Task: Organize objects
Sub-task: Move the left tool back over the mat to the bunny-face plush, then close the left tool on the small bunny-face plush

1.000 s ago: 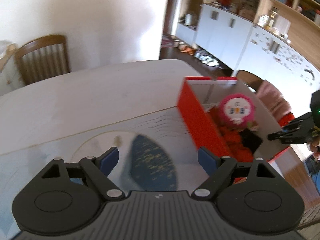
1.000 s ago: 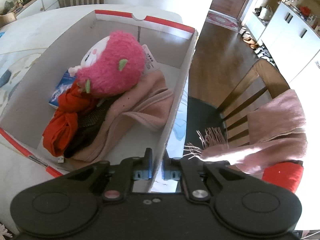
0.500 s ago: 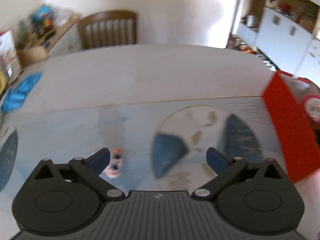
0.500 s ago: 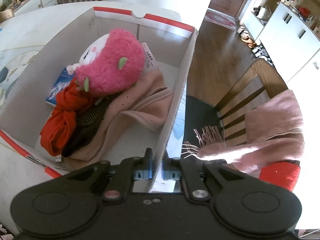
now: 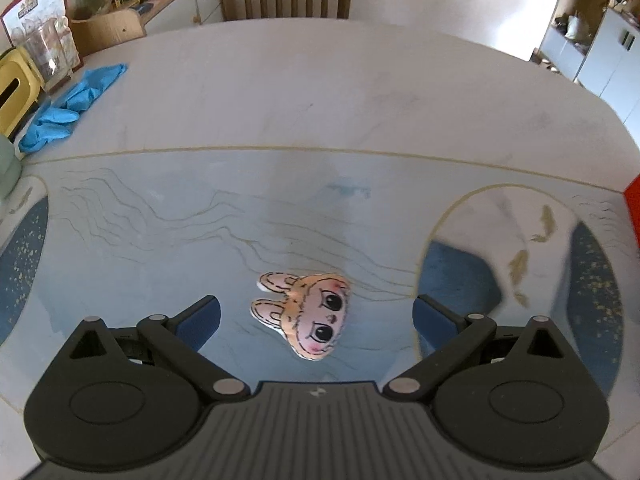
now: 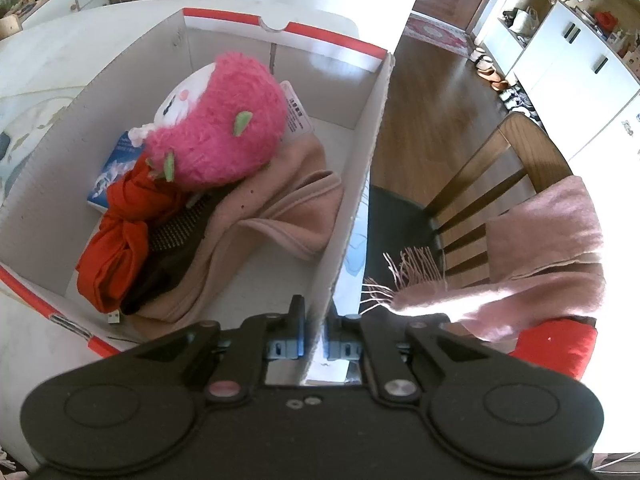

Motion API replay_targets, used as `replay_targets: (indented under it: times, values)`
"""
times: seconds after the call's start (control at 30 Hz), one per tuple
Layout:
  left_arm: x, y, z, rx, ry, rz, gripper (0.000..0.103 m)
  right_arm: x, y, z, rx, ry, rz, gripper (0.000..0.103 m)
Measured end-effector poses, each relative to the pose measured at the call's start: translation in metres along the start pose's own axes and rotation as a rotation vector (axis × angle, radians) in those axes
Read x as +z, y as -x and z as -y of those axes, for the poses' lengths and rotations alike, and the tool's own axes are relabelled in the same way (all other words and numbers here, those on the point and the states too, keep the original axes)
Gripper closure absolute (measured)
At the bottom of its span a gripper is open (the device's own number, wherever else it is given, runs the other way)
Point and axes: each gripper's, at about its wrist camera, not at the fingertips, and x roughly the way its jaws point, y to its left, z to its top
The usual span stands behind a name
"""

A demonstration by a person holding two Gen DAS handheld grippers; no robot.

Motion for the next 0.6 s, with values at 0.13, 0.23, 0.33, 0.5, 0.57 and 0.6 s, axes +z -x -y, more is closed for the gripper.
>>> replay_targets:
  times: [0.13,0.23,0.33,0.5,0.57,0.6]
  values:
    - [-0.001,-0.007,-0.001,0.011,-0.003,-0.005,0.001,0.001,0.000,-0.001,-0.004,0.001,-0.004,0.096]
    - [-0.002,-0.011,-0.001,0.010,-0.002,-0.007,0.001,0.001,0.000,-0.001,-0.007,0.001,-0.006,0.095]
    - [-0.003,-0.013,-0.002,0.000,-0.005,-0.008,0.011,0.001,-0.001,-0.001,-0.008,0.000,-0.007,0.095]
    - [-0.003,-0.018,0.000,-0.011,-0.017,-0.021,0.035,0.000,-0.001,-0.001,-0.009,0.001,-0.007,0.095]
    - [-0.003,-0.018,0.003,-0.011,-0.024,-0.021,0.042,0.000,-0.001,-0.001,-0.009,0.002,-0.007,0.095]
    - [-0.004,-0.017,0.004,-0.010,-0.028,-0.022,0.046,0.000,-0.001,0.000,-0.009,0.002,-0.007,0.095]
